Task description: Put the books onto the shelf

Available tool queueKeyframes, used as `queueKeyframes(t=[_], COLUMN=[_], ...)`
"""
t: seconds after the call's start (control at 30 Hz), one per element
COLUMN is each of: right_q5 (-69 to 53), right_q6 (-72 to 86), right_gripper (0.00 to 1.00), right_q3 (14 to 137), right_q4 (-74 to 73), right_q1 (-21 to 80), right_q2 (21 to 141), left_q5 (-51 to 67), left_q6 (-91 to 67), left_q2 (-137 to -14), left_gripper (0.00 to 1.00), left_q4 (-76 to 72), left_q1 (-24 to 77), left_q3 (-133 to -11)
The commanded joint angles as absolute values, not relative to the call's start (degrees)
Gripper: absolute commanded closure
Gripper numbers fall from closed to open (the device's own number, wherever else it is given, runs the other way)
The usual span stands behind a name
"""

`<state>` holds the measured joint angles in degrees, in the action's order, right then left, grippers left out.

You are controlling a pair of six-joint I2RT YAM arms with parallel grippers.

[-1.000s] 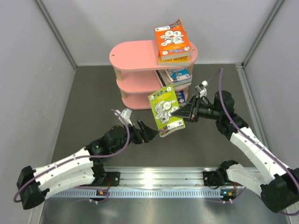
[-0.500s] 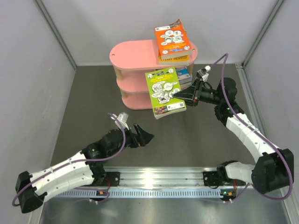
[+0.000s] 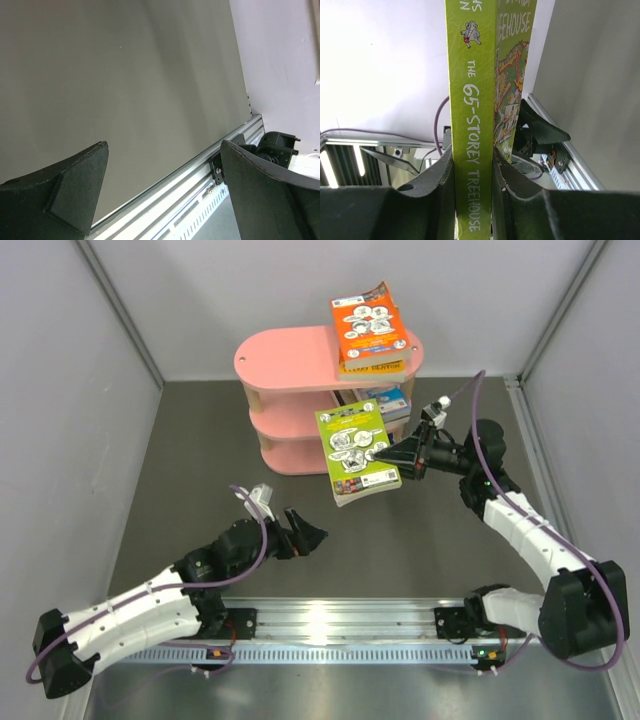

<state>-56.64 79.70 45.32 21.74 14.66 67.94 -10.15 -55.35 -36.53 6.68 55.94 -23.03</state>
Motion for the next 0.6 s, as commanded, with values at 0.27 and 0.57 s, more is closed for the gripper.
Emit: queueKeyframes(t=[0.27, 0.57], right_q5=[-56.78, -56.87], right_q6=[84.71, 98.25], right_gripper=[1.00, 1.00], right_q3=[49.83, 55.10], right_q4=[31.27, 48.42], right_q1=[9.68, 3.43], right_q2=[68.63, 80.41], left_q5=[-9.84, -11.86], left_q6=[-55.90, -55.72], left_q2=[-37.18, -32.70], left_gripper=[0.03, 0.03], left_q4=[4.48, 9.05], left_q1=[56.07, 56.07], left_q3=[-21.97, -21.88])
